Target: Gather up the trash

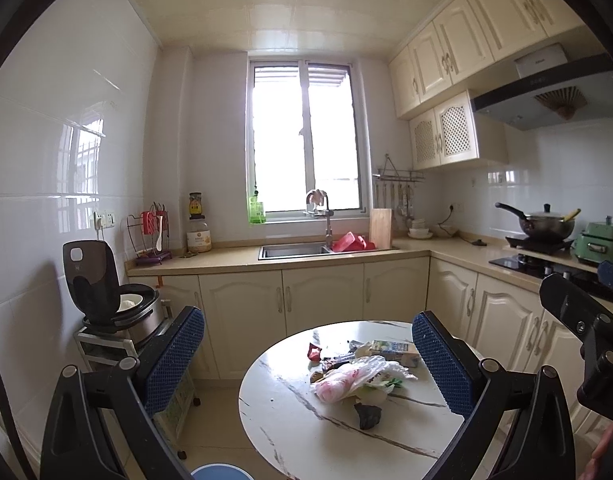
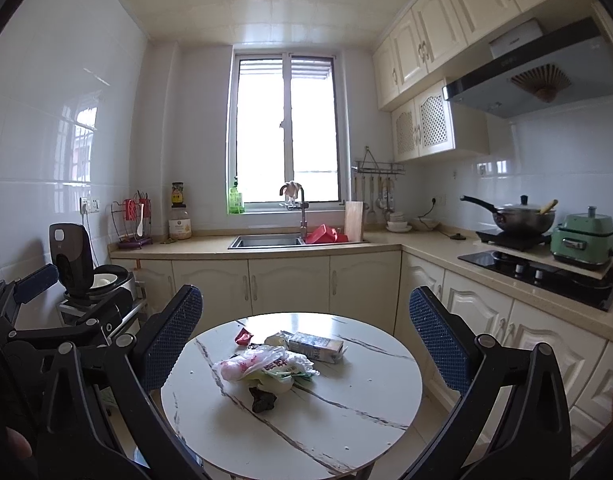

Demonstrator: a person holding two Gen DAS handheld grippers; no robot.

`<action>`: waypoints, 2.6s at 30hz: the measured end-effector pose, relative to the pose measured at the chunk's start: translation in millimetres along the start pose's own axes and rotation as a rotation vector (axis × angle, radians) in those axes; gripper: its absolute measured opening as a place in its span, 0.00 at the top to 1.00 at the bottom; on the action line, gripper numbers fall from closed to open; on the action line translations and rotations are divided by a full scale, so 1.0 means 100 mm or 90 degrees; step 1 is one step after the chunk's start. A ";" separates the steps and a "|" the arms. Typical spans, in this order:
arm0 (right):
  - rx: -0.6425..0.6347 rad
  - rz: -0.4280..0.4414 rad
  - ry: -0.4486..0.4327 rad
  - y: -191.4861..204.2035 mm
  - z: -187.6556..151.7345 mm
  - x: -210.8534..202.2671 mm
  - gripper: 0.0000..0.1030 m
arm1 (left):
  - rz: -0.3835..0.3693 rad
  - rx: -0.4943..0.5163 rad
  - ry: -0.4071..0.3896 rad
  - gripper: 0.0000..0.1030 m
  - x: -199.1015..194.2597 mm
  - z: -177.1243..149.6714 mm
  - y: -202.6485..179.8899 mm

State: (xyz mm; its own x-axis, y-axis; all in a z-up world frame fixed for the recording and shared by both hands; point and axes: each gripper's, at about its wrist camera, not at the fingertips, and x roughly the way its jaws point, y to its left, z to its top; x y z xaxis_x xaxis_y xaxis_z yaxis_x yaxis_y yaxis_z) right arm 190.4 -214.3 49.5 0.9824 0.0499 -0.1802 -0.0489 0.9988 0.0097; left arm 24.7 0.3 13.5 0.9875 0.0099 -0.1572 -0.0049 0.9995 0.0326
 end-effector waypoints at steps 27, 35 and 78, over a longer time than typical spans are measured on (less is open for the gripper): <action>0.041 0.007 0.215 -0.65 -1.16 1.68 0.00 | -0.060 0.007 0.246 0.01 2.58 -0.79 -0.12; 0.045 0.002 0.313 -0.72 -1.61 2.15 0.00 | -0.091 0.056 0.365 0.01 3.49 -1.22 -0.57; 0.196 0.206 0.335 0.30 -1.60 3.25 0.92 | -0.124 -0.121 0.339 0.71 3.32 -1.16 1.29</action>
State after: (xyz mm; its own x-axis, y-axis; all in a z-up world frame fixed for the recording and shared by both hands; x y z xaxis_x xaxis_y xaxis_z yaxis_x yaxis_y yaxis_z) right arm 479.8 -168.3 -166.0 0.7047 0.4172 -0.5739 -0.1948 0.8915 0.4089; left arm 333.5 135.7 -149.1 0.7580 -0.2089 -0.6179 0.0921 0.9721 -0.2157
